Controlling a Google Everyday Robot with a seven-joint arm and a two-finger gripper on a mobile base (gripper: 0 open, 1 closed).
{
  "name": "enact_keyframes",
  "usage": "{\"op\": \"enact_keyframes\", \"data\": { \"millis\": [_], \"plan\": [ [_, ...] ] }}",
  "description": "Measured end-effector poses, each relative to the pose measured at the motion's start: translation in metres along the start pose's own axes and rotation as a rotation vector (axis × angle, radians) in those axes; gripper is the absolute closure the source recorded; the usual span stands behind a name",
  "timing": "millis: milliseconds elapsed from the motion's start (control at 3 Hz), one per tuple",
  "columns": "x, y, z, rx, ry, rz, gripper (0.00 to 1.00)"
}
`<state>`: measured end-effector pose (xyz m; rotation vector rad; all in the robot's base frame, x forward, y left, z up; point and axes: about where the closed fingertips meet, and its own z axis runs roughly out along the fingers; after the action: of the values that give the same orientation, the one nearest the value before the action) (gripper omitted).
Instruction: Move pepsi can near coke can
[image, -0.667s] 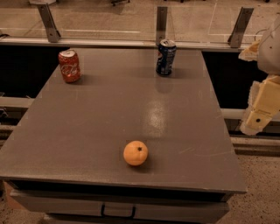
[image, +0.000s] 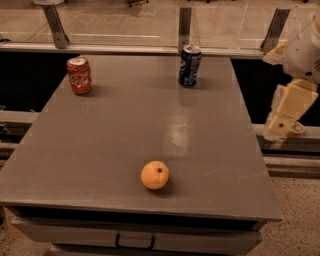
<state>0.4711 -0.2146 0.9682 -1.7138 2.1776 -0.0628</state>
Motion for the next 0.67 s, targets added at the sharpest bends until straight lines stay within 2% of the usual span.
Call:
{"op": "enact_keyframes", "data": {
  "millis": [333,667],
  "plan": [
    [-0.014,-0.060,0.034,0.032,-0.103,0.003,0.00],
    [-0.033,-0.119,0.069,0.067,-0.228,0.032,0.00]
  ]
}}
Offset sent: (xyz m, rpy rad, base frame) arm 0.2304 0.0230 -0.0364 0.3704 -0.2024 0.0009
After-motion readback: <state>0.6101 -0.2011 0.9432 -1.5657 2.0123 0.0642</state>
